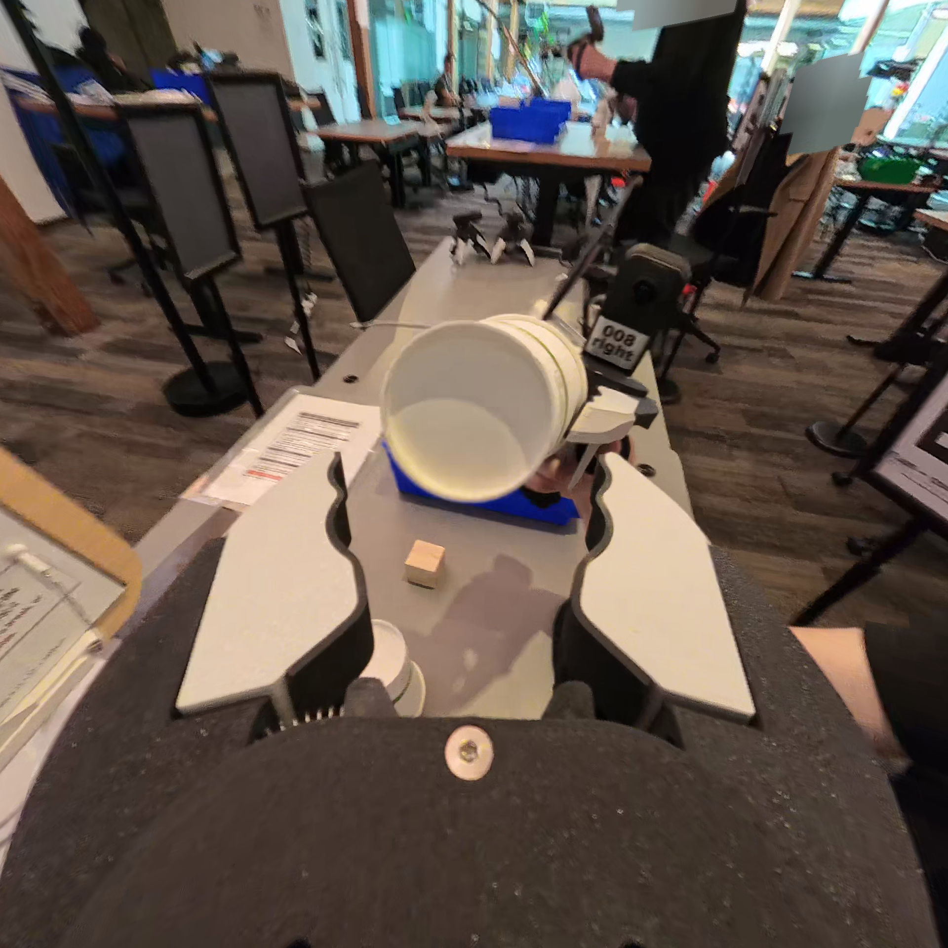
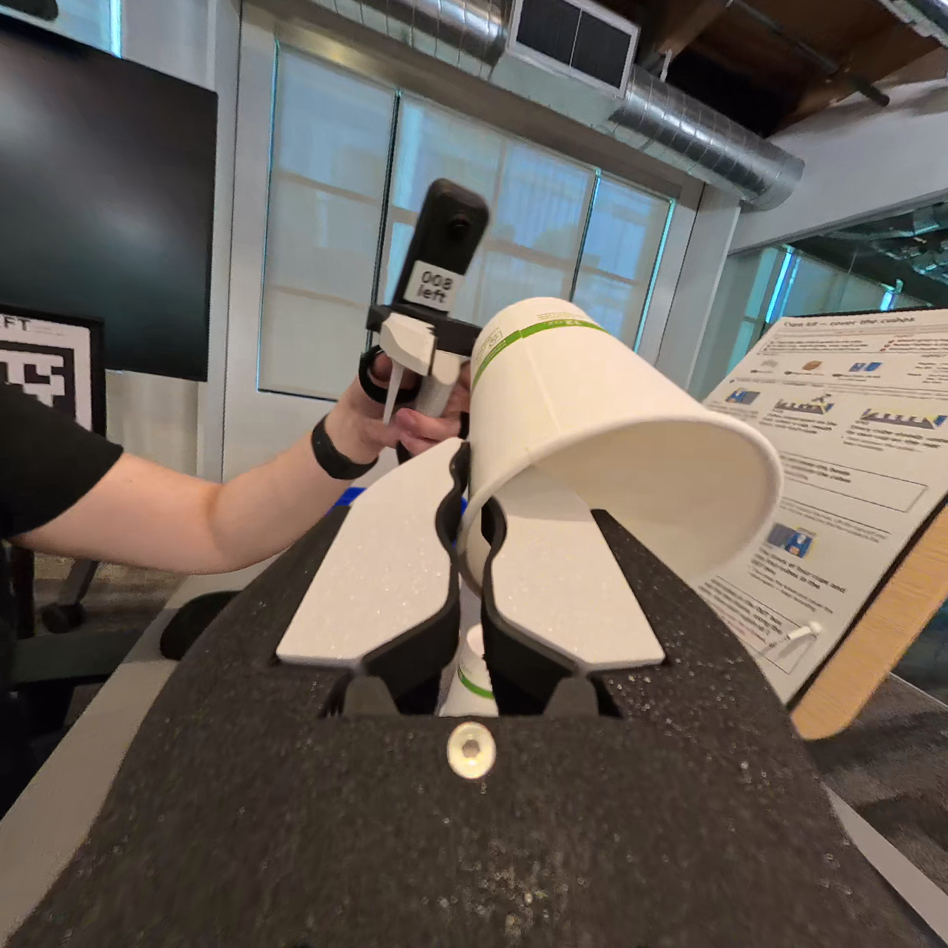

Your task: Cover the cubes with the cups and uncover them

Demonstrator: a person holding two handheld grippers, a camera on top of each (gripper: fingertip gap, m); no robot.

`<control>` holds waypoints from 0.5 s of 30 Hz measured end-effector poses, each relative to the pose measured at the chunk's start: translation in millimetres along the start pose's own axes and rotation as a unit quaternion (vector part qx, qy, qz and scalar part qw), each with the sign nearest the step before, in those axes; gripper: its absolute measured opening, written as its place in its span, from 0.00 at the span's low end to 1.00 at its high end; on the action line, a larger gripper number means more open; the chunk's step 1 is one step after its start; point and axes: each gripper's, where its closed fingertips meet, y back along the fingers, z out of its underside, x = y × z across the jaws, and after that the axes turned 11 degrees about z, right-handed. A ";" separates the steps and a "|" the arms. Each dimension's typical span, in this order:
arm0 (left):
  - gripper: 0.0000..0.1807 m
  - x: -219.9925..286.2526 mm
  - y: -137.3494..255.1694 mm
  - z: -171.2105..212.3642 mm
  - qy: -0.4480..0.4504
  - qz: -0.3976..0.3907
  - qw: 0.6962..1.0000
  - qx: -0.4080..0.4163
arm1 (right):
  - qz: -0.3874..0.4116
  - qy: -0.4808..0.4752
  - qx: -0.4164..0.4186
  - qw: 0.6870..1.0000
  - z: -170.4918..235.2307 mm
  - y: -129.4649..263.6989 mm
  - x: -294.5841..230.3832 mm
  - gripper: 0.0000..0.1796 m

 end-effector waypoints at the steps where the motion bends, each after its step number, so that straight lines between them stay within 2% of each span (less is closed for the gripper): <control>1: 0.50 -3.3 12.8 4.0 -0.012 -0.023 1.000 0.017 | 0.007 0.003 -0.012 1.000 2.6 1.1 1.5 0.00; 5: 0.42 -7.0 65.1 37.1 -0.051 -0.099 0.991 0.072 | 0.054 0.038 -0.084 0.994 14.2 9.2 7.6 0.01; 9: 0.32 -24.5 104.9 69.8 -0.037 -0.178 0.980 0.078 | 0.120 0.101 -0.184 0.970 24.7 25.5 7.8 0.01; 11: 0.33 -35.0 119.6 69.3 -0.023 -0.205 0.975 0.076 | 0.166 0.132 -0.257 0.943 34.9 38.9 9.9 0.01; 15: 0.34 -31.5 134.5 70.9 -0.005 -0.175 0.980 0.099 | 0.231 0.158 -0.419 0.863 64.8 77.8 6.5 0.01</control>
